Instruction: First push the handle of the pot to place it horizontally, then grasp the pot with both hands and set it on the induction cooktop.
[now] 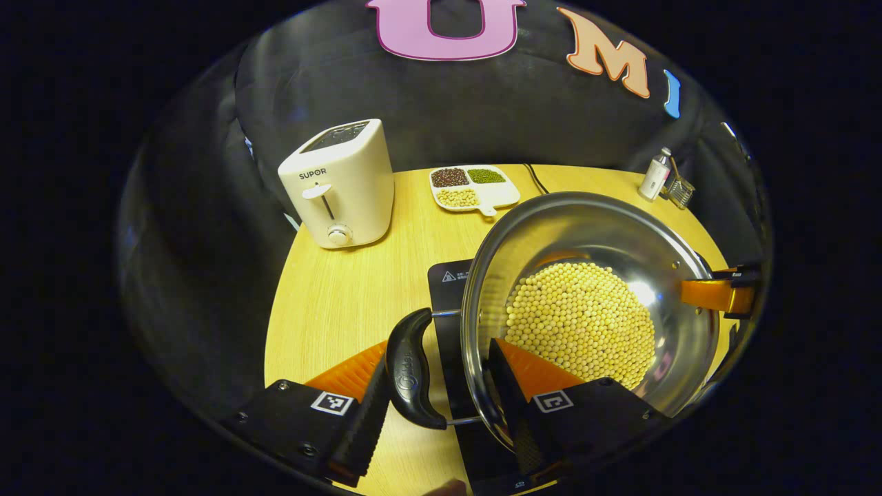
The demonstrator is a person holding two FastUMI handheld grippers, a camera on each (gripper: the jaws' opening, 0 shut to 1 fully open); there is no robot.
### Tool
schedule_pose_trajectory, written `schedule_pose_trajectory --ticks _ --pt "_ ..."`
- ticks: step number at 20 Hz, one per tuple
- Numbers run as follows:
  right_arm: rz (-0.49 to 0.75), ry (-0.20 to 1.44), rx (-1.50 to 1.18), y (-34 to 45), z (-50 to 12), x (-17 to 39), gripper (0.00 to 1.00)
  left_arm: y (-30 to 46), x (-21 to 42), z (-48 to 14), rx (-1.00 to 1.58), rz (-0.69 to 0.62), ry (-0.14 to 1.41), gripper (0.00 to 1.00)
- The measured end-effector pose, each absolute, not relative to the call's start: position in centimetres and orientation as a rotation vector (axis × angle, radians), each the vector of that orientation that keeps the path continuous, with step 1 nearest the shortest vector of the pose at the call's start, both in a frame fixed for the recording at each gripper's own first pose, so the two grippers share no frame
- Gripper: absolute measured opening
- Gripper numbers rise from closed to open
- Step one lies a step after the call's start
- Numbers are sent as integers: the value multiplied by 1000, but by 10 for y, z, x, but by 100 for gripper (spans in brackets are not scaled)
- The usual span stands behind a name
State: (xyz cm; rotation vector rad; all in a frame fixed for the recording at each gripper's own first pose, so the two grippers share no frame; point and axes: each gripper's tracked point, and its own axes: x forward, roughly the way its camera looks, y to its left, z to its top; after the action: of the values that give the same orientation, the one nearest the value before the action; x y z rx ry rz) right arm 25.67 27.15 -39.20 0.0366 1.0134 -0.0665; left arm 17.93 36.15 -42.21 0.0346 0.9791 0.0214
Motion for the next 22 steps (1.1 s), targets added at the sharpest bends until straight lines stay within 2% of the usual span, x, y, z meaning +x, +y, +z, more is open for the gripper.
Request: schedule_pose_trajectory --ticks 2,5,8,9,12,16,18,19,21,22 --pt "-38 994 53 277 -385 254 66 365 183 -413 50 40 948 81" --pt "0 970 58 283 -377 248 100 374 184 -398 95 72 905 86" --pt "13 921 77 281 -360 244 96 381 184 -367 131 122 819 94" --pt "19 905 89 279 -353 244 99 383 183 -354 157 145 788 95" --pt "36 856 126 266 -333 238 96 377 178 -312 222 196 693 95" --pt "77 777 150 232 -297 228 95 334 162 -261 218 219 596 94" --pt "92 748 155 208 -279 215 98 304 152 -244 191 231 580 94" --pt "100 721 156 196 -268 209 94 285 145 -238 163 229 574 94" --pt "120 671 147 175 -249 198 98 248 132 -224 114 226 569 94" --pt "133 647 148 167 -239 193 94 235 124 -218 98 234 566 94"
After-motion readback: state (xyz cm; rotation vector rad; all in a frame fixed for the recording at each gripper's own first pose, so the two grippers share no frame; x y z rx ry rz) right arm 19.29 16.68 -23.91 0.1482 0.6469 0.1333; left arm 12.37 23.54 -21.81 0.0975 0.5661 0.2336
